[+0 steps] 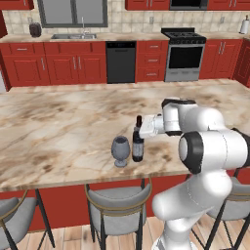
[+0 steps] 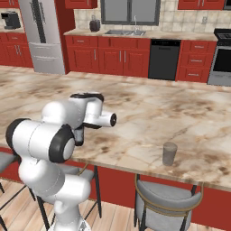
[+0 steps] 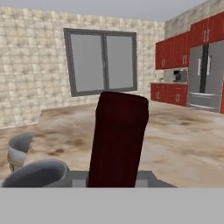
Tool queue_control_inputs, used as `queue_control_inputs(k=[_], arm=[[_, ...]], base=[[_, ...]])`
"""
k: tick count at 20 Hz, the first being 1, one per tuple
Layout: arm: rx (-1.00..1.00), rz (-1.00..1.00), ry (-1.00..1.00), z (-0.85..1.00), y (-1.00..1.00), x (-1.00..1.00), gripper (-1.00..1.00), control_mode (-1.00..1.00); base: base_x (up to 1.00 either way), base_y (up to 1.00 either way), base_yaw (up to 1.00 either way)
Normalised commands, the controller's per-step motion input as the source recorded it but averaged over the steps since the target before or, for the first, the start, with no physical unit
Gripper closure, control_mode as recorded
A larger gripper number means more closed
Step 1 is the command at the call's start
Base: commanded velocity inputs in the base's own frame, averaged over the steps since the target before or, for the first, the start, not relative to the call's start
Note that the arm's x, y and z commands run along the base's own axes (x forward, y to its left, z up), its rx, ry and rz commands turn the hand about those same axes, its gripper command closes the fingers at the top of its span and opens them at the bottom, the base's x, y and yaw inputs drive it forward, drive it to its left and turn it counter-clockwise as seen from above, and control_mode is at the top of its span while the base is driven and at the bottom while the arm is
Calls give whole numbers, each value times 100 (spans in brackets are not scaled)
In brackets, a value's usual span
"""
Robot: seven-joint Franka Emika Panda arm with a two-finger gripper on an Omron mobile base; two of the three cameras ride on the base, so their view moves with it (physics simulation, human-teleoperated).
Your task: There is a wine glass and glass cup on the dining counter. Place the wine bottle next to the wine glass and the juice bottle next to the glass cup.
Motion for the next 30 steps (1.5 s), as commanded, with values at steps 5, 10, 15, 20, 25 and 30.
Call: queue_control_inputs(k=[5, 10, 15, 20, 25, 30], arm=[[0, -8, -2, -39, 4, -17, 100, -100], [0, -9, 0, -36, 4, 0, 100, -100], [0, -9, 0, -36, 1, -3, -100, -100], [-1, -9, 0, -39, 2, -9, -100, -100], [0, -9, 0, -36, 2, -18, -100, -100], [0, -9, 0, -33, 1, -13, -100, -100]], base=[[0, 0, 0], [0, 0, 0], [0, 0, 0], [0, 0, 0], [0, 0, 0], [0, 0, 0]])
